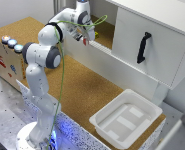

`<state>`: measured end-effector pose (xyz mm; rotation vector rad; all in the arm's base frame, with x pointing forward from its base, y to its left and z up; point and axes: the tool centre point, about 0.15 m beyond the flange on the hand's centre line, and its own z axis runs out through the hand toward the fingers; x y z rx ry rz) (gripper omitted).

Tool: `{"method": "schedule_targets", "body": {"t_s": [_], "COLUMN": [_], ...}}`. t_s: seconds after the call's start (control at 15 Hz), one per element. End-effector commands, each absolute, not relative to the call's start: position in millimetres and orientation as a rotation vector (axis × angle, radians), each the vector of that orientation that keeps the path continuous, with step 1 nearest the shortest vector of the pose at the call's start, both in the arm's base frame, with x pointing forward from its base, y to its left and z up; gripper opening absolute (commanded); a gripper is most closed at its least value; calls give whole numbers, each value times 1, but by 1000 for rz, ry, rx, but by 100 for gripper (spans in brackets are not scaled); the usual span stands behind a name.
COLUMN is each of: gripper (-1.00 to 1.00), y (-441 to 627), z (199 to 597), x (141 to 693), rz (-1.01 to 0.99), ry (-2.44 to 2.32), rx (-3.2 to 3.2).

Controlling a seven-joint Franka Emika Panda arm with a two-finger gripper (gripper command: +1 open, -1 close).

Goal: Place the pink block inside the left cabinet

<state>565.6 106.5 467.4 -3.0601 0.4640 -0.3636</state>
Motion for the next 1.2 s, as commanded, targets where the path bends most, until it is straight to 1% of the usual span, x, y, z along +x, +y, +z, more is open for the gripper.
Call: {"method": "schedule_targets", "body": {"t_s": [0.0, 0.4, 0.87, 1.13], "gripper": [-100, -100, -100, -100], "y": [90, 92, 93, 99], "z": [461, 470, 470, 469], "x": [617, 659, 677, 678], "rz": [-333, -369, -393, -438], "ry": [368, 291, 248, 251], "rx": [-3068, -3076, -3152, -3163]}}
